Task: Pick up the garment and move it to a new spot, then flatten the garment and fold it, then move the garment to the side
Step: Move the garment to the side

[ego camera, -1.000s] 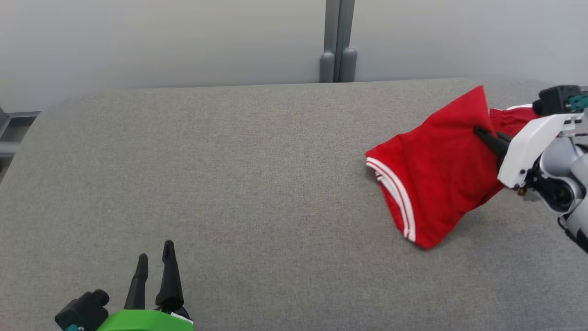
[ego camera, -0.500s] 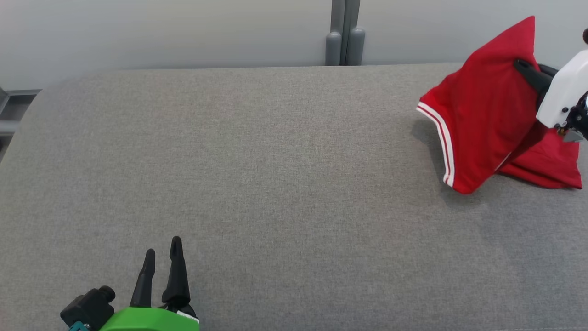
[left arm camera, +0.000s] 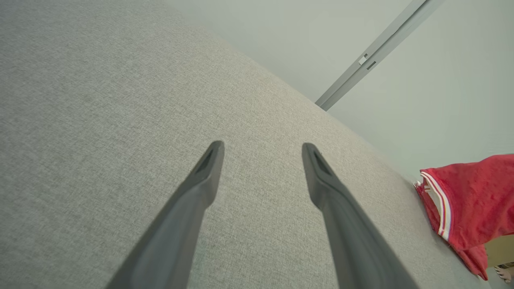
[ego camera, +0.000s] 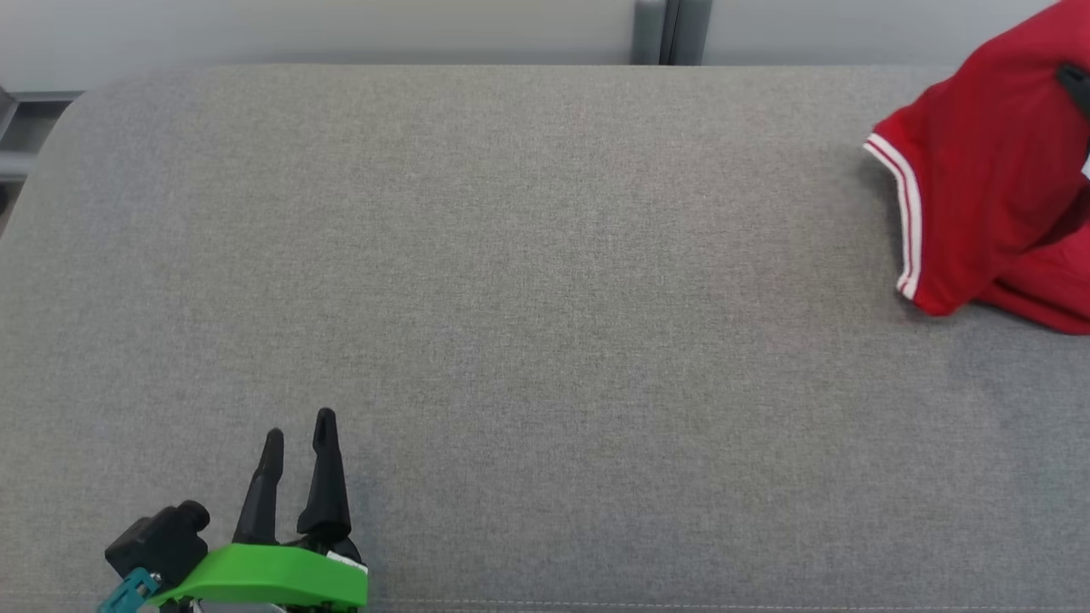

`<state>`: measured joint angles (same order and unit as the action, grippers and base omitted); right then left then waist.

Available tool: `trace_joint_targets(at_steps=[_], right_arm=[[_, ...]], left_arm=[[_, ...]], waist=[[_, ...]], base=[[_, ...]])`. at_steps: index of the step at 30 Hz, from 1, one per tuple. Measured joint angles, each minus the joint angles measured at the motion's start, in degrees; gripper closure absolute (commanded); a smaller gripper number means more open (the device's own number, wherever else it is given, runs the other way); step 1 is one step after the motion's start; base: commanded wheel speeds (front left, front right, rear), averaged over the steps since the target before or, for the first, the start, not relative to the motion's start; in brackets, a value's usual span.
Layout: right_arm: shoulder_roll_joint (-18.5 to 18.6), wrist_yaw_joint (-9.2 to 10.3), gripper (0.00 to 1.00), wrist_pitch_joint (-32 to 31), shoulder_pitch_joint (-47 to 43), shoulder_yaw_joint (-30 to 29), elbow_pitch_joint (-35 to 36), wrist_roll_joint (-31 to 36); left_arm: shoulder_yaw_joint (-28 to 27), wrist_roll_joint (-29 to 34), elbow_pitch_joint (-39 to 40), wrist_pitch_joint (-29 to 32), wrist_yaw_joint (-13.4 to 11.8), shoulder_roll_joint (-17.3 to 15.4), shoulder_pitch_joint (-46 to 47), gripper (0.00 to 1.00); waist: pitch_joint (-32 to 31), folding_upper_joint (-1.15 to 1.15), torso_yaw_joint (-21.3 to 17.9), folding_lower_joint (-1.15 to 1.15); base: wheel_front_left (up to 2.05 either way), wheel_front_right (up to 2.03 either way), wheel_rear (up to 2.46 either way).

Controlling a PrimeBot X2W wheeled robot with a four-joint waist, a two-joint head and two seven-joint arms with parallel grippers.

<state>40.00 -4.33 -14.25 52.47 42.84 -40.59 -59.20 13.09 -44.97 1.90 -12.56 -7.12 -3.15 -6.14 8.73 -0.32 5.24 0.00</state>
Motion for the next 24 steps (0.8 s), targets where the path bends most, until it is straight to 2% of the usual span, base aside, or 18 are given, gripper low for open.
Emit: trace_joint_targets(at_steps=[12,18,23,24], right_arm=[[4.3,2.02,1.0,1.7,2.3,-0.3,-4.1,4.2],[6.8,3.89,1.0,2.8,2.3,2.0,-6.7,8.4],[7.0,5.52,1.0,4.6,2.3,2.1,-9.3,9.5],[7.0,6.08,0.79,5.0,2.3,2.2,-9.7,10.0]], left_arm=[[0.0,2.8,2.5,1.9,0.0,-1.5,3.0,0.0],[-0.2,3.4,3.2,3.0,0.0,-2.0,4.0,0.0],[-0.6,4.3,4.3,3.5,0.0,-2.4,4.7,0.0],[-0.8,4.5,4.5,3.8,0.0,-2.7,4.9,0.0]], waist=[[6.0,0.0,0.5,0.0],[9.0,0.0,0.7,0.0],[11.2,0.0,0.8,0.0],[11.6,0.0,0.7,0.0]], base=[[0.0,0.0,0.0],[0.0,0.0,0.0],[0.0,0.0,0.0],[0.0,0.0,0.0]])
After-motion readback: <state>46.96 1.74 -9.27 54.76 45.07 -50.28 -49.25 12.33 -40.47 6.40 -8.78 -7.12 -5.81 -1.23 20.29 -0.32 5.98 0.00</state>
